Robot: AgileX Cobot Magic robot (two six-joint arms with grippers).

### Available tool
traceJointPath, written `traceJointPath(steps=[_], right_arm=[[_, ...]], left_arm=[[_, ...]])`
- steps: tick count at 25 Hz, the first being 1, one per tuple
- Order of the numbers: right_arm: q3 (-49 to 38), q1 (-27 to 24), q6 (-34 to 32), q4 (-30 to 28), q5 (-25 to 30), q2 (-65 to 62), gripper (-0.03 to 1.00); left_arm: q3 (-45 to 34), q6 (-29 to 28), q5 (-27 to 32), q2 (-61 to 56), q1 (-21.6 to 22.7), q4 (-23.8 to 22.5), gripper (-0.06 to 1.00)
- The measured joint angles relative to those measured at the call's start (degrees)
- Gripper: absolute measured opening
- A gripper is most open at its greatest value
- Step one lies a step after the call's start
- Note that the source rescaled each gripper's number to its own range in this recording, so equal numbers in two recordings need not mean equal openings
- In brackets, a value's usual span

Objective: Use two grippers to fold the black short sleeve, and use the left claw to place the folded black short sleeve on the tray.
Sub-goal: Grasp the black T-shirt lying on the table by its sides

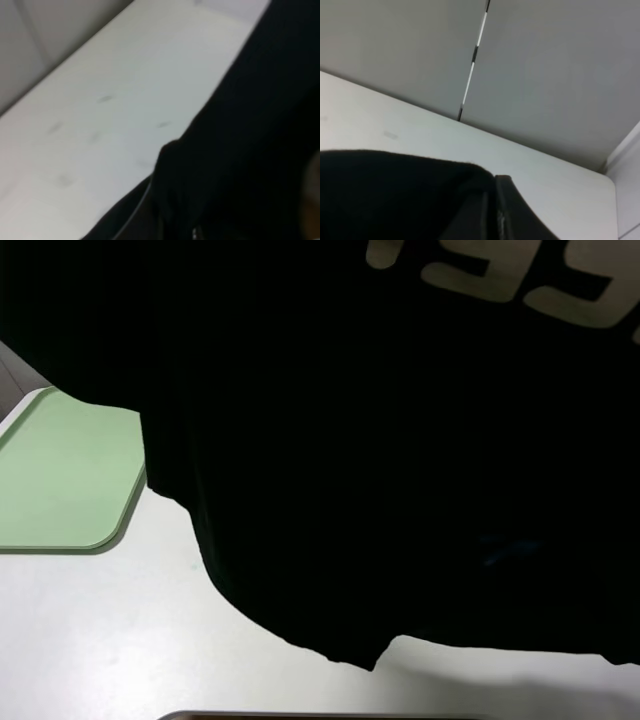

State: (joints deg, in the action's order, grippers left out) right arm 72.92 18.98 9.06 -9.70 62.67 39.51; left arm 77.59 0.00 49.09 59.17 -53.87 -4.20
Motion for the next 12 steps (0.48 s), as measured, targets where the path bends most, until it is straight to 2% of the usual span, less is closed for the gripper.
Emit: traceJointPath(steps=[1, 3, 4, 7, 9, 12], right_arm=[[0.0, 0.0, 0.0, -0.5, 0.5, 1.4, 0.0], [0.0, 0.0, -0.4, -2.2, 1.5, 6.1, 0.0], [0.0, 0.0, -1.1, -3.2, 1.7, 8.8, 0.0], [0.0, 0.0, -4.0, -6.9, 1.1, 16.8, 0.0], [0.0, 0.0, -5.9, -9.2, -0.2, 22.5, 0.0], [0.0, 0.1, -7.9, -11.9, -1.8, 31.0, 0.0]], left_arm=[[0.0, -1.6, 1.3, 0.7, 0.0, -3.2, 0.0], [-0.5, -4.1, 4.9, 2.7, 0.0, -12.6, 0.0], [-1.2, -4.8, 6.6, 4.2, 0.0, -17.6, 0.0], [-4.8, -5.7, 10.8, 9.7, 0.8, -28.7, 0.0], [-7.2, -5.7, 10.6, 13.5, 2.6, -32.3, 0.0], [-9.0, -5.7, 8.7, 19.4, 7.1, -34.1, 0.0]])
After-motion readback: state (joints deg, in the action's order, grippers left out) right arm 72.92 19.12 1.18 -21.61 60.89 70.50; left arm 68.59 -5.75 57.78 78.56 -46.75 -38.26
